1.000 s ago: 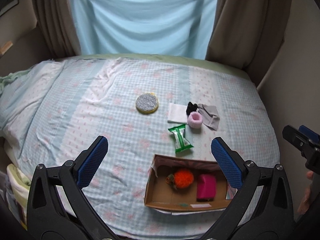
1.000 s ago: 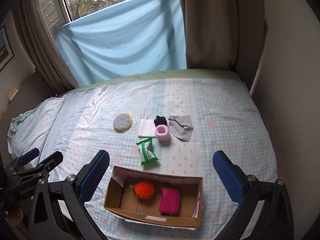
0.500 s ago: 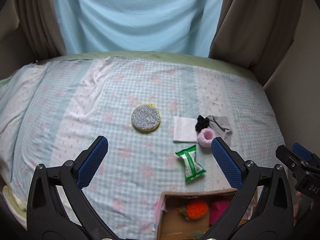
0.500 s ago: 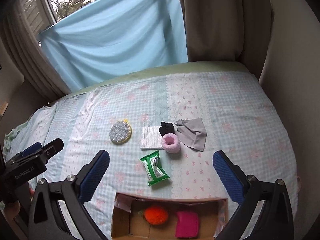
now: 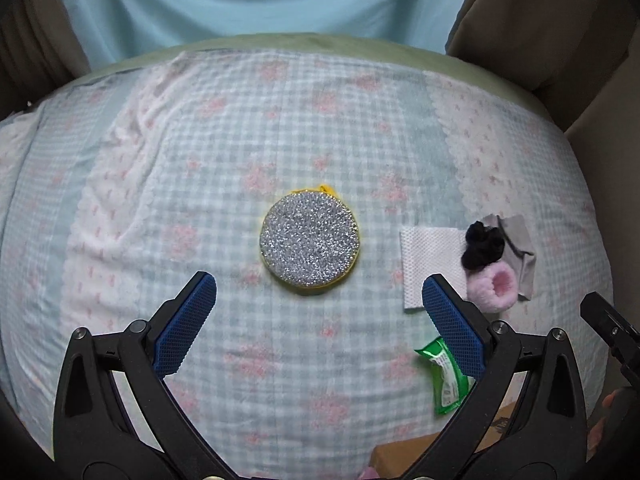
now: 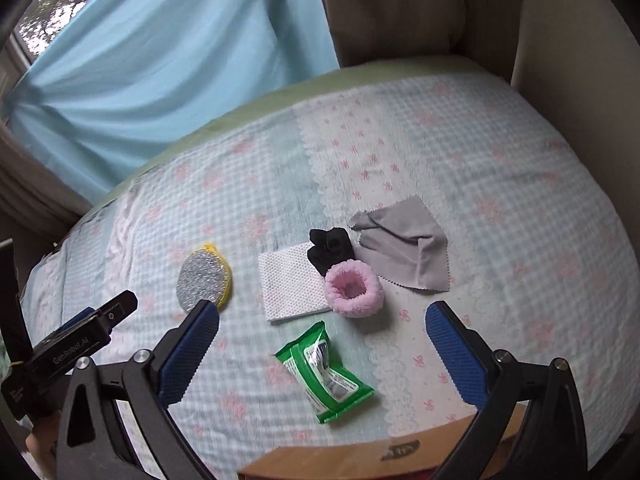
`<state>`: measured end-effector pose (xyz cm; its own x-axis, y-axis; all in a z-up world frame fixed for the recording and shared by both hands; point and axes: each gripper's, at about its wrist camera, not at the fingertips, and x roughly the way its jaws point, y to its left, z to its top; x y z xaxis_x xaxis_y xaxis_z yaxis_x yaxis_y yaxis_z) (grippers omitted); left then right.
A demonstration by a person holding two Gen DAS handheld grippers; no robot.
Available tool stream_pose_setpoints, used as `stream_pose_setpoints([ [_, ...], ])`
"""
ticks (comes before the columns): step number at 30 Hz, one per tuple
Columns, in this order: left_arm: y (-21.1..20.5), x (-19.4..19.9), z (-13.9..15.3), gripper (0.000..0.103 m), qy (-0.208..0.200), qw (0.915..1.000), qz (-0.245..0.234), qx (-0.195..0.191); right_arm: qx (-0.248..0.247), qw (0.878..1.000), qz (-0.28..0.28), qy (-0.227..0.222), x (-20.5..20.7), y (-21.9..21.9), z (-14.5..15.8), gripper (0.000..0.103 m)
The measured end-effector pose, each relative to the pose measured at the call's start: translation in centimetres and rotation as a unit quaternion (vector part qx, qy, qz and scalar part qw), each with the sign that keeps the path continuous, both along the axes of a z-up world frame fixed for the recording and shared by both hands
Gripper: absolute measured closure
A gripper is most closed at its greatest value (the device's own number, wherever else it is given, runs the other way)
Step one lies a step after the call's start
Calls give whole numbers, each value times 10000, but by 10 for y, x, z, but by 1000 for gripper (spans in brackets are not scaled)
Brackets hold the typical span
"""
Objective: Organize soft objects
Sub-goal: 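Move both tools toward the glitter sponge and pink scrunchie, then grasp the glitter sponge with the left tool while the right tool grasps the pink scrunchie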
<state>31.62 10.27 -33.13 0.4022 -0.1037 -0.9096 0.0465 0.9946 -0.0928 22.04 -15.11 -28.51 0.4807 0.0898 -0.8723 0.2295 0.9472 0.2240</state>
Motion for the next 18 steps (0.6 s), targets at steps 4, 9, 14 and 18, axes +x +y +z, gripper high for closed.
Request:
stream_pose_setpoints([
  [4, 0, 28, -45, 0, 224, 9996, -191, 34, 0, 9993, -268, 249, 21, 2, -38, 0],
  [9, -3, 53, -89, 0, 403, 9981, -440, 172, -1, 9965, -626, 563, 41, -2, -86, 0],
  [14, -4, 72, -122, 0, 527, 9968, -559, 241, -95, 9931, -809, 846, 56, -2, -127, 0],
  [18, -9, 78, -139, 2, 601, 9954, -697, 270, -174, 9915, -884, 938, 64, -2, -149, 4],
])
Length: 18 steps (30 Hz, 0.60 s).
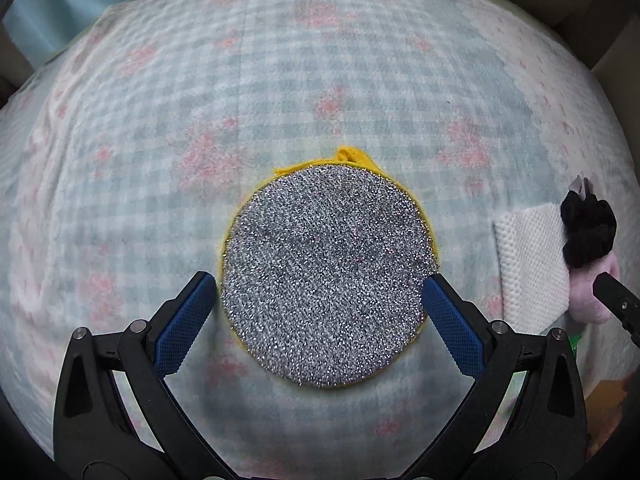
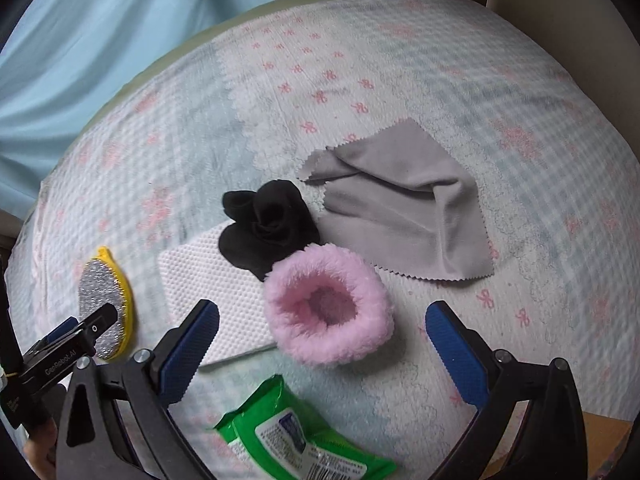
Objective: Organize soft objects
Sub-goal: 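Grasp the glitter sponge with the left tool while the right tool grasps the pink scrunchie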
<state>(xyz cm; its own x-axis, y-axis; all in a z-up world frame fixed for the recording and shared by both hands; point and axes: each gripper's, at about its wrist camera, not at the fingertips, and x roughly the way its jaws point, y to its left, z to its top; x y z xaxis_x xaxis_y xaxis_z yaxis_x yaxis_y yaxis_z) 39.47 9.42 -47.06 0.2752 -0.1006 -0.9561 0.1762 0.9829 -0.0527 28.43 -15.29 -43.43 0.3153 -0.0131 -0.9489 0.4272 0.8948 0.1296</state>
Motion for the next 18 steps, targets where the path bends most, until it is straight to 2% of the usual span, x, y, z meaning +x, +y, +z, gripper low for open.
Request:
stream_pose_setpoints([
  [7, -9, 0, -1, 19, -78, 9998, -176, -55, 60, 9998, -167, 121, 8, -4, -25, 40],
  [10, -11, -2, 3, 34, -78, 9997, -210, -132, 81, 9995, -252, 170, 8, -6, -29, 49],
  [11, -12, -3, 5, 44, -81, 9996, -239, -151, 64, 9994, -275, 180, 8, -7, -30, 51],
  [14, -18, -5, 9, 63, -46, 9992, -338, -210, 47, 9994, -319, 115, 5, -9, -27, 60],
  [16, -21, -5, 12, 68, -25, 9992, -341, -210, 28, 9995, -315, 99, 2, -9, -24, 67],
  [18, -25, -4, 13, 72, 1, 9992, -328, -233, 31, 9995, -312, 83, 0, -8, -22, 68],
])
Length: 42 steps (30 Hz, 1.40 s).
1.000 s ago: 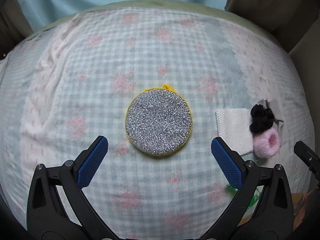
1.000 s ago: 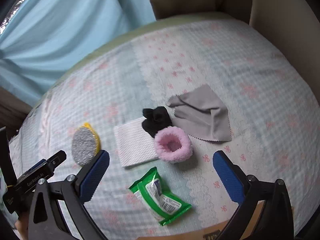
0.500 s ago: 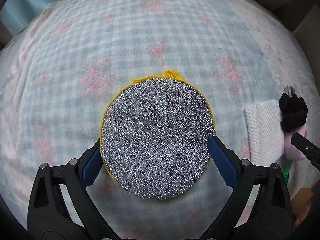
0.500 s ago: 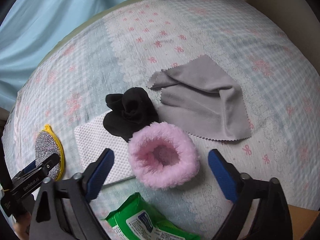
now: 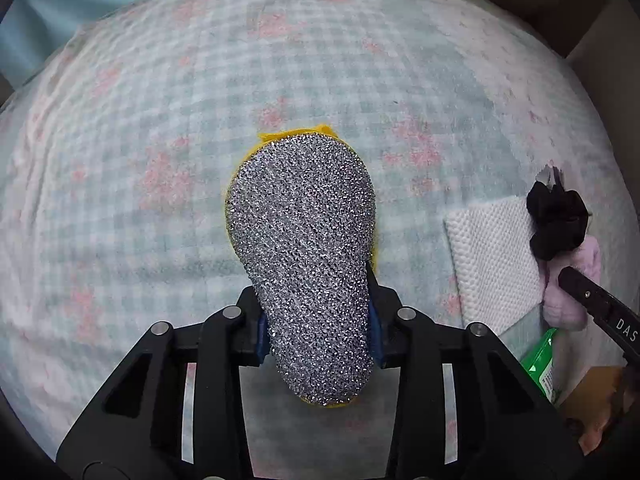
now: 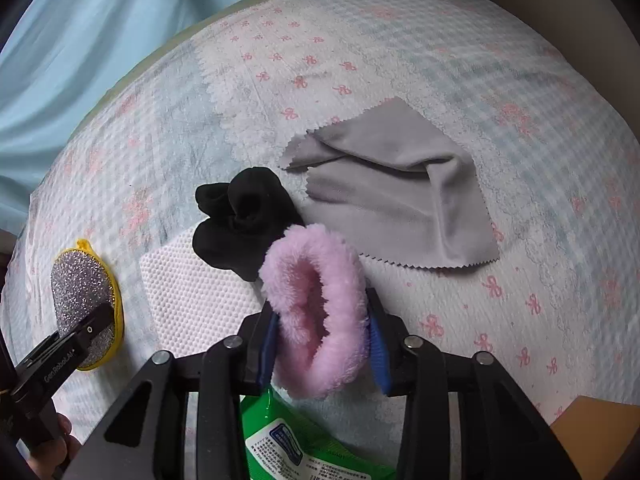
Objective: Organize soft objects
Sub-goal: 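Grasp the glitter sponge with the left tool while the right tool grasps the pink scrunchie, then carry the sponge and scrunchie over the box with both tools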
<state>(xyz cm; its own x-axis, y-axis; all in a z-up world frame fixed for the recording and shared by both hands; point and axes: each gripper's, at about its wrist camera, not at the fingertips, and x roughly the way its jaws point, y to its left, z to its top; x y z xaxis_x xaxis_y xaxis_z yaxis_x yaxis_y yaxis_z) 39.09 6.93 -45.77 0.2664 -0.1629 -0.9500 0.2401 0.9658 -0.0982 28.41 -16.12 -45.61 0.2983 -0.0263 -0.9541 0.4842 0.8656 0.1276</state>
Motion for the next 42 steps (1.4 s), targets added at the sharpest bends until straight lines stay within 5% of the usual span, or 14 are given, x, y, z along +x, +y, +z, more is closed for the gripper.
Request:
stream_pose_setpoints([
  [9, -4, -9, 42, 74, -162, 9998, 60, -51, 31, 9999, 12, -169, -7, -3, 24, 69],
  [19, -12, -48, 125, 74, -564, 9980, 169, -227, 2, 9985, 109, -534, -24, -11, 84, 69],
  [31, -29, -146, 222, 74, -983, 9938, 322, -402, -85, 9944, 535, -906, -71, -23, 172, 69],
  [42, -57, -263, 270, 74, -1125, 9893, 812, -445, -80, 9805, 1653, -1058, -143, -32, 242, 69],
])
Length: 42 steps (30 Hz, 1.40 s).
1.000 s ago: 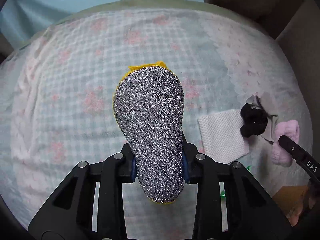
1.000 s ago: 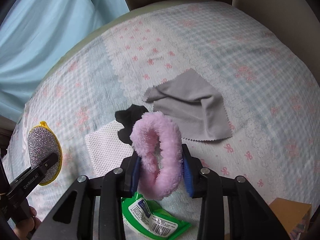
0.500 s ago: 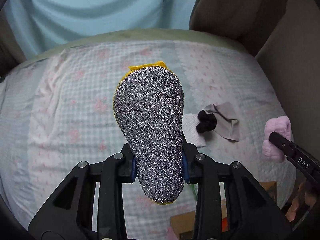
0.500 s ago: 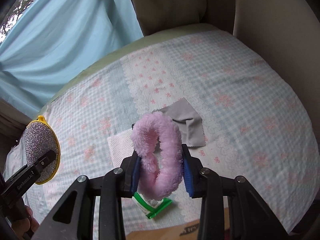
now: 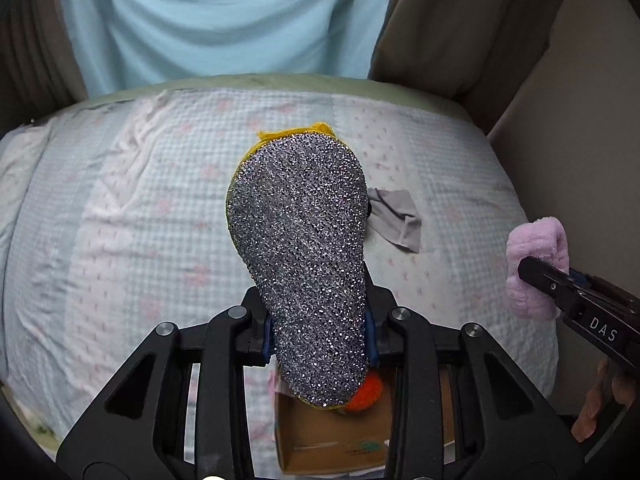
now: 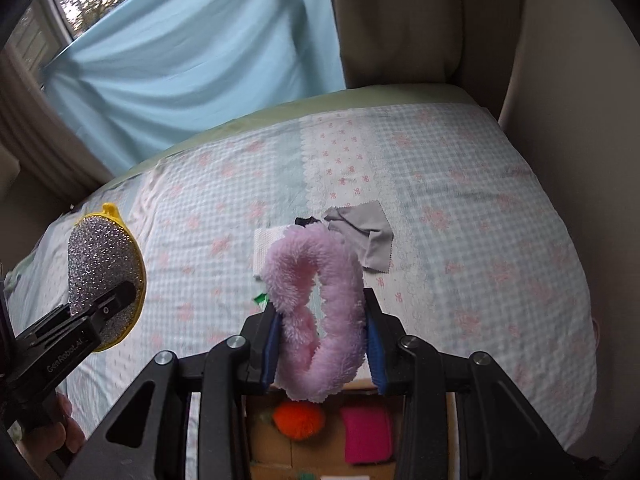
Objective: Organize soft objects
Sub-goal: 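Carry the sponge and scrunchie over the box with both tools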
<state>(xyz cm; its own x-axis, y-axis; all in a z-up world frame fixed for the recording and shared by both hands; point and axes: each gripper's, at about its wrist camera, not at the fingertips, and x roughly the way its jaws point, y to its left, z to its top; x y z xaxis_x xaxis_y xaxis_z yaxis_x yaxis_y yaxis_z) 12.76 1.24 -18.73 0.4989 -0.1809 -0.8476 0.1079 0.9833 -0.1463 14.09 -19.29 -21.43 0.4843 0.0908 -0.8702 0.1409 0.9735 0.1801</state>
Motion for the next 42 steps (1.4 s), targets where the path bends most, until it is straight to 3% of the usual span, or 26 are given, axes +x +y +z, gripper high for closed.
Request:
stream_pose_setpoints([
  [10, -35, -80, -16, 74, 392, 9989, 251, -3, -63, 9954, 947, 131, -67, -16, 10, 69],
  [18, -53, -113, -60, 74, 910, 9958, -120, 45, -65, 9923, 1140, 482, -107, -26, -14, 69],
  [30, -62, -107, -137, 74, 1425, 9881, -539, 201, -28, 9886, 972, 1146, -123, -20, -84, 69],
  [42, -70, -95, -177, 73, 1884, 9747, -1064, 560, 164, 9819, 613, 1787, -104, -27, -144, 69],
])
